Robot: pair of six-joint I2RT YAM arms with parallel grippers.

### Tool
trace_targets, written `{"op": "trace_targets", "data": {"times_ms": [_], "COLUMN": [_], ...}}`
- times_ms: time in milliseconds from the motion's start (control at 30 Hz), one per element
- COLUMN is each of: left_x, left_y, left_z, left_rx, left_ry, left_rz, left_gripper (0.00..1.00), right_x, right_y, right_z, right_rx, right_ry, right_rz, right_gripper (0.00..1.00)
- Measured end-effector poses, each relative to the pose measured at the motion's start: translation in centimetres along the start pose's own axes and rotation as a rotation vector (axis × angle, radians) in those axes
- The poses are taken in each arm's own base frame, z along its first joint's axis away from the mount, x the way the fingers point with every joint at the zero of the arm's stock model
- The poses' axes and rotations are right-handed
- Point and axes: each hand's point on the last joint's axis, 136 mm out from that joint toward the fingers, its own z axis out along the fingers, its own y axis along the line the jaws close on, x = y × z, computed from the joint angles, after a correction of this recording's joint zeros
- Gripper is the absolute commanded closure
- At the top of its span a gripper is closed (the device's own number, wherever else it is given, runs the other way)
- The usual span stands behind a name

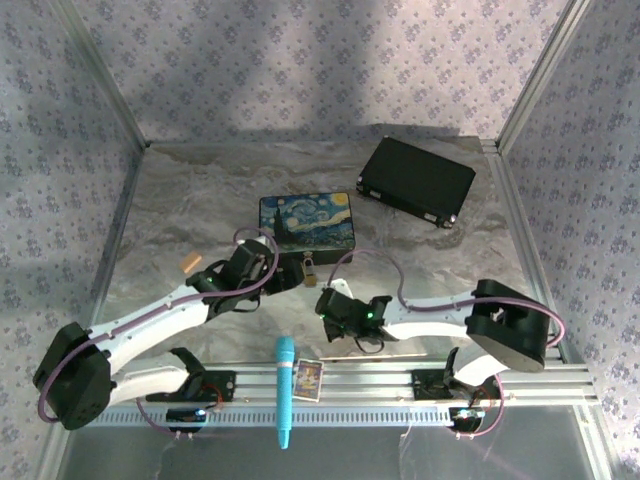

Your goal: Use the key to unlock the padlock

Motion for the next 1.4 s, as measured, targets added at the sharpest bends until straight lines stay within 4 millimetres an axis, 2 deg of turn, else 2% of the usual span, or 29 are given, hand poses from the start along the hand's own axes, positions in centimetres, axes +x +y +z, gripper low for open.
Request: {"op": "trace_targets", "data": {"times_ms": [133, 300, 400, 533, 600, 700, 767, 867, 933, 1033, 1233, 1333, 1400], "left_x": [0.5, 0.6, 0.6, 0.1, 0.0, 0.2, 0.4, 0.5, 0.6, 0.7, 0.9, 1.1, 0.9], "left_y": [-0.7, -2.8, -4.2, -5.9, -6.2, -7.0, -7.5, -8.0, -8.1, -8.1, -7.7, -7.5, -7.9], "left_z": [0.3, -0.2, -0.8, -1.0, -0.7, -0.5, -0.4, -0.4, -0.3, -0.2, 0.4, 0.8, 0.6], "left_rx": [0.070, 0.195, 0.266, 0.327, 0.338, 0.365, 0.383, 0.401, 0.404, 0.401, 0.379, 0.367, 0.382], "left_ry": [-0.002, -0.051, -0.089, -0.120, -0.124, -0.121, -0.117, -0.114, -0.113, -0.111, -0.106, -0.098, -0.101], "left_rz": [-0.027, -0.045, -0.046, -0.052, -0.063, -0.075, -0.084, -0.099, -0.105, -0.115, -0.116, -0.119, -0.121], "left_gripper": [0.13, 0.21, 0.28, 0.30, 0.42, 0.48, 0.56, 0.70, 0.73, 0.82, 0.84, 0.94, 0.99], "right_x": [-0.8, -3.4, -5.1, -7.1, -7.8, -8.8, -9.5, -10.2, -10.4, -10.5, -10.6, -10.5, -10.3], "right_y": [-1.1, -1.4, -0.5, 1.0, 1.6, 2.3, 2.5, 2.5, 2.3, 2.2, 2.3, 2.2, 2.1], "right_z": [-0.7, -2.1, -3.0, -4.4, -5.1, -6.4, -7.0, -7.4, -7.5, -7.5, -7.6, -7.5, -7.4], "right_rx": [-0.078, -0.217, -0.301, -0.415, -0.457, -0.512, -0.541, -0.562, -0.569, -0.577, -0.587, -0.587, -0.582], "right_ry": [-0.038, -0.126, -0.167, -0.217, -0.240, -0.276, -0.297, -0.315, -0.321, -0.319, -0.318, -0.312, -0.301], "right_rz": [0.051, 0.156, 0.199, 0.241, 0.248, 0.261, 0.273, 0.291, 0.305, 0.319, 0.322, 0.323, 0.324], "right_gripper": [0.98, 0.98, 0.98, 0.98, 0.98, 0.98, 0.98, 0.98, 0.98, 0.98, 0.98, 0.97, 0.90]}}
